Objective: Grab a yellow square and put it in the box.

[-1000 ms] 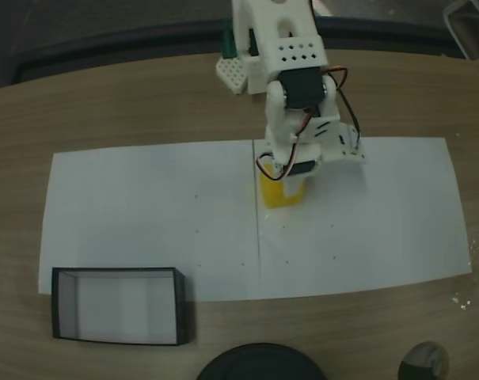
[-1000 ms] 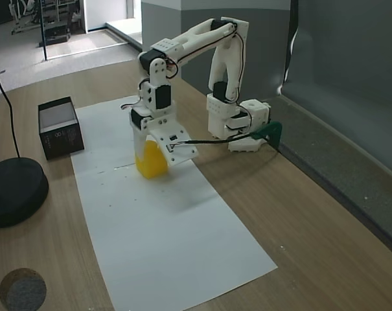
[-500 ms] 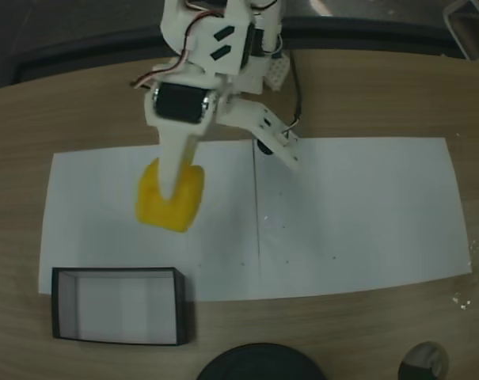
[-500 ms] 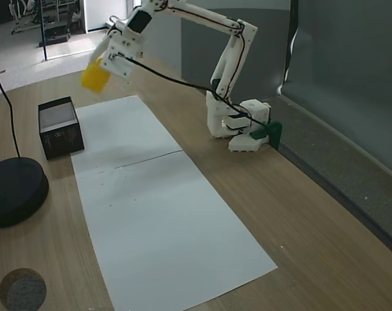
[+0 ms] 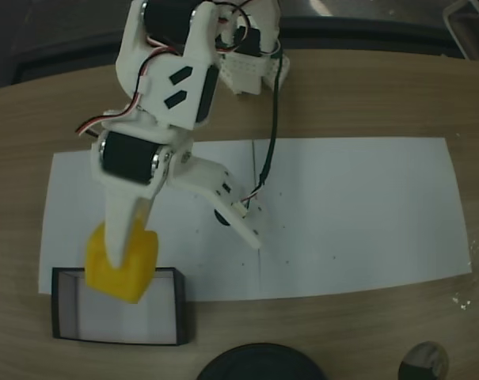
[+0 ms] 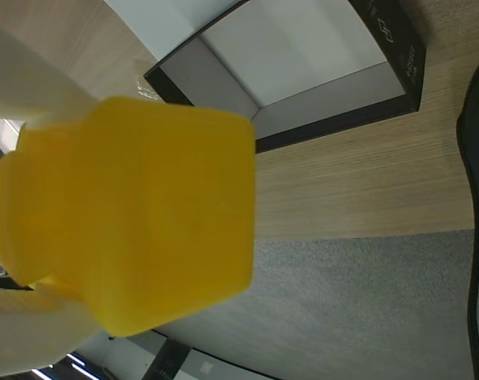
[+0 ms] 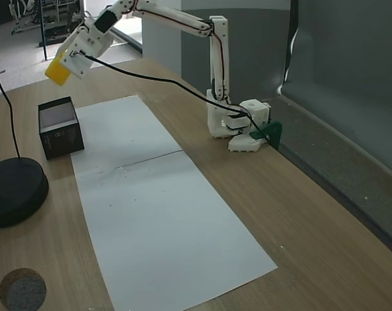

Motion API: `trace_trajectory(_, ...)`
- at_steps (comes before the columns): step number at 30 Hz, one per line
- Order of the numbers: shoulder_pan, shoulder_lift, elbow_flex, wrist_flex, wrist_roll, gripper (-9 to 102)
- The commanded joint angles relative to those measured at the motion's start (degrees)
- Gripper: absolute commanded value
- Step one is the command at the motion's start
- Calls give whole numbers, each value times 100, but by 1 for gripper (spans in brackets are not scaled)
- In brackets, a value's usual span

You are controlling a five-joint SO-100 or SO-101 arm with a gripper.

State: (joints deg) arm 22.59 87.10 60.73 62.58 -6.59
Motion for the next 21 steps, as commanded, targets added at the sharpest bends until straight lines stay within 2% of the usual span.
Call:
trace_trajectory(1,167,-624,-1020,-176,44,6)
trace_trajectory(10,721,-2918,-2646,-105,114,6)
trace_trajectory(17,809,-3445,-2821,149,149,6)
trace_trajectory(19,800,-3437,-2821,185,176,9)
trace_trajectory(21,835,-3428,-2830,220,413,17)
